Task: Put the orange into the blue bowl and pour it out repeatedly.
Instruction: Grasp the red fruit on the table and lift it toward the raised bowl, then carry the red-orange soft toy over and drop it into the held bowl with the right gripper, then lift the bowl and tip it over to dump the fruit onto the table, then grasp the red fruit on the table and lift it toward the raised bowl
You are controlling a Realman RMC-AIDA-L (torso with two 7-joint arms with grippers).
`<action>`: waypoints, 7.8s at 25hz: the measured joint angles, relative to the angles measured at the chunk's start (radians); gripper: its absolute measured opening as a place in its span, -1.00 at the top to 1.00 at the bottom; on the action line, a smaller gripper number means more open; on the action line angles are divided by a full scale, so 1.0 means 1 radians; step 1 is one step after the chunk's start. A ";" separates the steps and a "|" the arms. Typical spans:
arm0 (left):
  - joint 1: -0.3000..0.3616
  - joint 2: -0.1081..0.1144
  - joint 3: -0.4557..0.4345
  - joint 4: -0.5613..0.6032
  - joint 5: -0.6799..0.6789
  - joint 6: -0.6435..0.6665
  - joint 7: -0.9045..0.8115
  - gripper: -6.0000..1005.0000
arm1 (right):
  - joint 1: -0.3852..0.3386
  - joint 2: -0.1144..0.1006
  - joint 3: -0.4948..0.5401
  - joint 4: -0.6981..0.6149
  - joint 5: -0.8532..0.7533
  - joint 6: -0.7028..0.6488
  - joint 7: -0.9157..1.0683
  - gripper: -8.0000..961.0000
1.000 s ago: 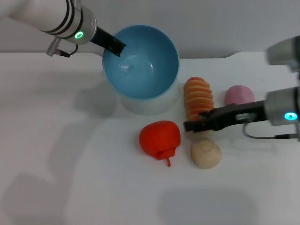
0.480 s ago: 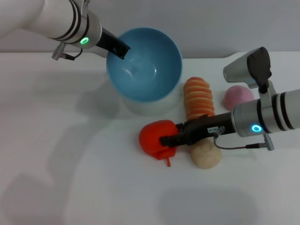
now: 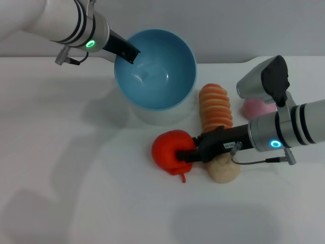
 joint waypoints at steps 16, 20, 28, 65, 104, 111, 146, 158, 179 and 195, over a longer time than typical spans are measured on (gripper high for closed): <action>0.001 -0.002 0.004 -0.005 0.000 0.012 -0.002 0.99 | -0.121 -0.010 0.009 -0.218 0.103 -0.129 -0.079 0.59; -0.001 0.001 0.003 -0.009 0.011 0.022 0.000 0.99 | -0.200 -0.015 0.076 -0.408 0.143 -0.264 -0.065 0.66; -0.043 0.000 0.000 -0.012 0.019 0.185 0.006 0.99 | -0.212 -0.015 0.372 -0.602 0.157 -0.582 0.015 0.76; 0.020 -0.002 0.105 0.024 -0.259 0.105 0.062 0.99 | -0.054 -0.017 0.399 -0.224 0.029 -0.391 -0.011 0.38; 0.037 0.004 0.064 -0.015 -0.231 0.063 0.074 0.99 | -0.132 -0.018 0.423 -0.378 0.053 -0.464 0.034 -0.62; 0.049 0.004 0.077 -0.015 -0.217 -0.033 0.120 0.99 | -0.259 -0.016 0.514 -0.416 0.304 -0.436 -0.150 -0.62; 0.557 -0.007 0.712 0.162 0.169 -1.285 0.763 0.99 | -0.336 -0.015 0.812 -0.019 0.405 -0.285 -0.589 -0.62; 0.347 -0.001 0.256 0.303 -0.282 -0.508 0.476 0.99 | -0.344 -0.020 0.799 -0.181 0.226 -0.320 -0.297 -0.62; 0.056 0.000 -0.033 0.080 -0.061 0.000 0.091 0.99 | -0.107 -0.011 0.331 -0.315 -0.243 -0.244 0.124 -0.62; 0.055 0.000 -0.028 0.049 -0.061 -0.029 0.090 0.99 | -0.032 -0.004 0.033 -0.126 -0.073 -0.051 -0.017 -0.61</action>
